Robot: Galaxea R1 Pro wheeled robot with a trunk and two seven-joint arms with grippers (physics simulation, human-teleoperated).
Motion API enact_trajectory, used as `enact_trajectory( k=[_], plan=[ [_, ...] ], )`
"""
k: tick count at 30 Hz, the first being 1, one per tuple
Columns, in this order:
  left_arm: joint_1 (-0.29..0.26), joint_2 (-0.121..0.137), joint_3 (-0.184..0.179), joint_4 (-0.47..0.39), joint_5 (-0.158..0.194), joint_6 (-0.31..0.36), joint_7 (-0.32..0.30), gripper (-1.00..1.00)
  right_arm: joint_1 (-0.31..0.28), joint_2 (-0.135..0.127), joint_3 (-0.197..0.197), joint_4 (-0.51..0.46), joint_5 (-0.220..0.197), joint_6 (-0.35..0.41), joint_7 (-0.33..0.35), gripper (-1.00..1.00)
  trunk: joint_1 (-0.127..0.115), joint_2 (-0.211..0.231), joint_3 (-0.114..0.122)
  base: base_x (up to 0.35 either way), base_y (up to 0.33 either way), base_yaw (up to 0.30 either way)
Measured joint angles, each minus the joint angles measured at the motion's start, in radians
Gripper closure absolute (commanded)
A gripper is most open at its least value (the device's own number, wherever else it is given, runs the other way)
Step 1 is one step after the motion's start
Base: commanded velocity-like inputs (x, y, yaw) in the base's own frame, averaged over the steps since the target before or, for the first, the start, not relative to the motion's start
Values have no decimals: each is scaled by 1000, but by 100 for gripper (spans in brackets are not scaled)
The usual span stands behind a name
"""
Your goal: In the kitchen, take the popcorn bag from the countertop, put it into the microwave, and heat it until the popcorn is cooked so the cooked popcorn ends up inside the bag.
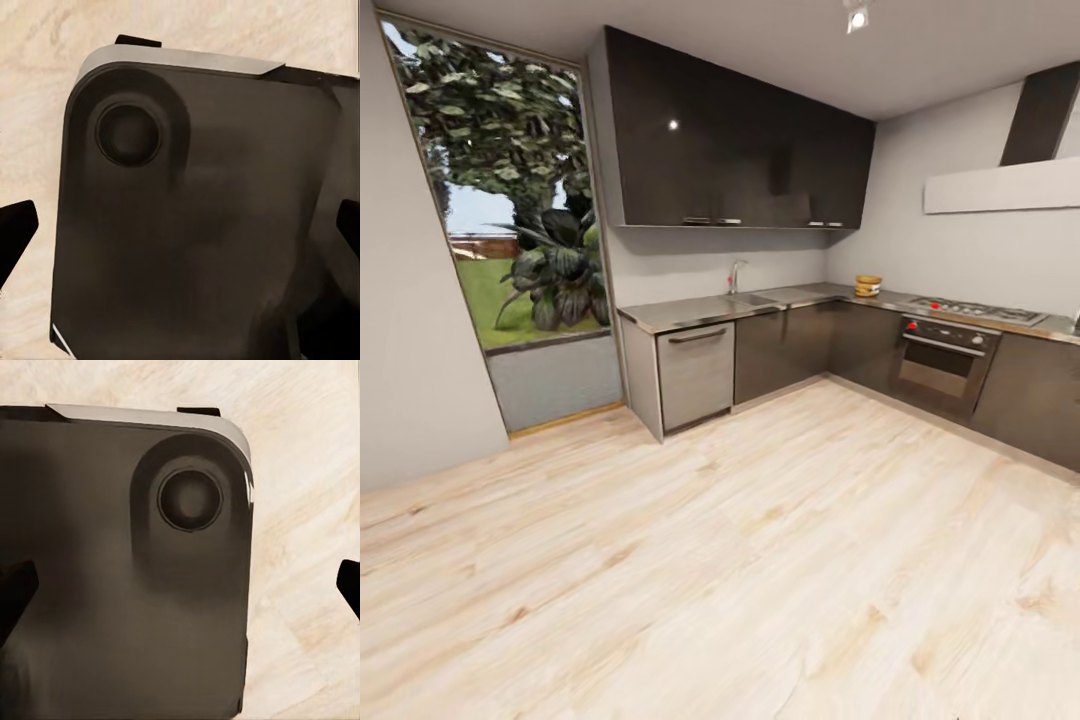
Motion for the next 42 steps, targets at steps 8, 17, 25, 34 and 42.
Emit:
enact_trajectory(
  k=[8,17,25,34,42],
  plan=[
    [0,-7,-1,-1,-4,-1,0,-100,0,0,0,11,1,3,6,-100,0,0,0,0,0,-241],
    [0,-7,-1,-6,-1,-2,0,-100,0,2,0,11,2,5,10,-100,0,0,0,0,0,-241],
    [0,-6,0,-7,0,-2,0,-100,0,4,0,10,3,7,10,-100,0,0,0,0,0,-241],
    [0,-6,1,-7,1,-2,1,-100,0,6,0,10,5,7,10,-100,0,0,0,0,0,-241],
    [0,-6,1,-7,1,-2,1,-100,0,6,0,10,5,7,10,-100,0,0,0,0,0,-241]
  ],
)
